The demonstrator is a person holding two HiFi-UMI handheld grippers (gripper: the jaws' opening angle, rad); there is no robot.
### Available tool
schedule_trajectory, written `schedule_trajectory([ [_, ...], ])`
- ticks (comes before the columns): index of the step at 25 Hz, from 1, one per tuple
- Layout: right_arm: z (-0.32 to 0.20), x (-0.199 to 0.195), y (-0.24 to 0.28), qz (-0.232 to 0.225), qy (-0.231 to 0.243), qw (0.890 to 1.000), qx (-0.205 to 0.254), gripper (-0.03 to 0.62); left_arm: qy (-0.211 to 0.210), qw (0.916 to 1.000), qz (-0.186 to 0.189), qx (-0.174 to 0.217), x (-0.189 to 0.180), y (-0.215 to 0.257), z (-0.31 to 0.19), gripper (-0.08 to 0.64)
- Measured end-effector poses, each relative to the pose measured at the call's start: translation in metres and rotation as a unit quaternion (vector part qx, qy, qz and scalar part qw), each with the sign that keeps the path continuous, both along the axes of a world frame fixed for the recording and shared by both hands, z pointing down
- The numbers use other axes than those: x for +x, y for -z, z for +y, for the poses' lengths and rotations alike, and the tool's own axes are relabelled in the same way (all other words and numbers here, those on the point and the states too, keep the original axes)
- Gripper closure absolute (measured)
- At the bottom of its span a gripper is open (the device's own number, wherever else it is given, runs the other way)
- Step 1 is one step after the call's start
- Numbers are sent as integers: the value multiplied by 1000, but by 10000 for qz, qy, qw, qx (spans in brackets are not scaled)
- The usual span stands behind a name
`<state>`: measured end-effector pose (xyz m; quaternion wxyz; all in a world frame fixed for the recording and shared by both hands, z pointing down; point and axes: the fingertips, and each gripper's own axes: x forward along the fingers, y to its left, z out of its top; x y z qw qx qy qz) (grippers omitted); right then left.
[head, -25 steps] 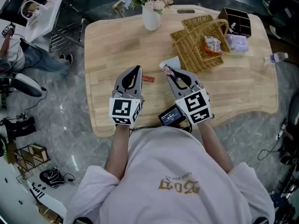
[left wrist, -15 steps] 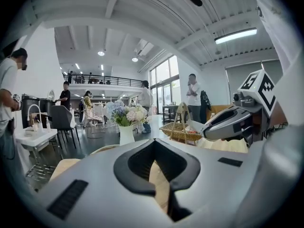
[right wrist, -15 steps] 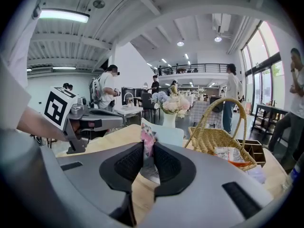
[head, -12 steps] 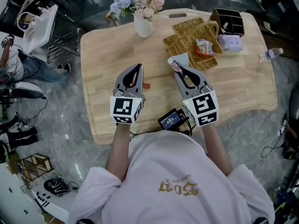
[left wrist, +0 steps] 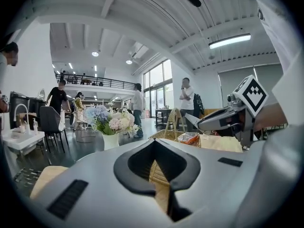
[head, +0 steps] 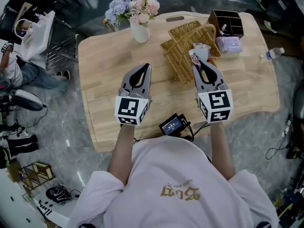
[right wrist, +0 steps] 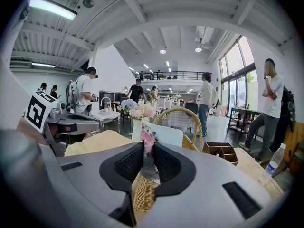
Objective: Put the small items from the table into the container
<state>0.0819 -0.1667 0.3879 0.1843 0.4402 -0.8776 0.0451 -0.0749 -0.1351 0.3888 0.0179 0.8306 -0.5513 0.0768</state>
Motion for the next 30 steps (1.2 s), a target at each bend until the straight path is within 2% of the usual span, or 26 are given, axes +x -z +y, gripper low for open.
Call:
schedule_trajectory([
  [6,-26,11,-11,210,-230,9995,2,517,-85,9999,-64,62,9,-1,-5,560],
  [11,-38,11,-24,287,-276,9991,-167,517,-142,9999,-73,31,14,-3,-6,560],
  [17,-43,12,-32,468,-424,9980,-45,506,-114,9999,-101,-16,11,-6,-5,560],
  [19,-43,11,-33,464,-440,9979,-55,493,-92,9999,-79,-36,9,-7,-4,560],
  [22,-48,12,-36,474,-477,9977,-133,402,-69,9999,-40,-70,7,-8,-4,560],
  [30,-49,12,-18,319,-551,9979,122,399,-75,10000,-8,-61,5,-6,-1,560],
])
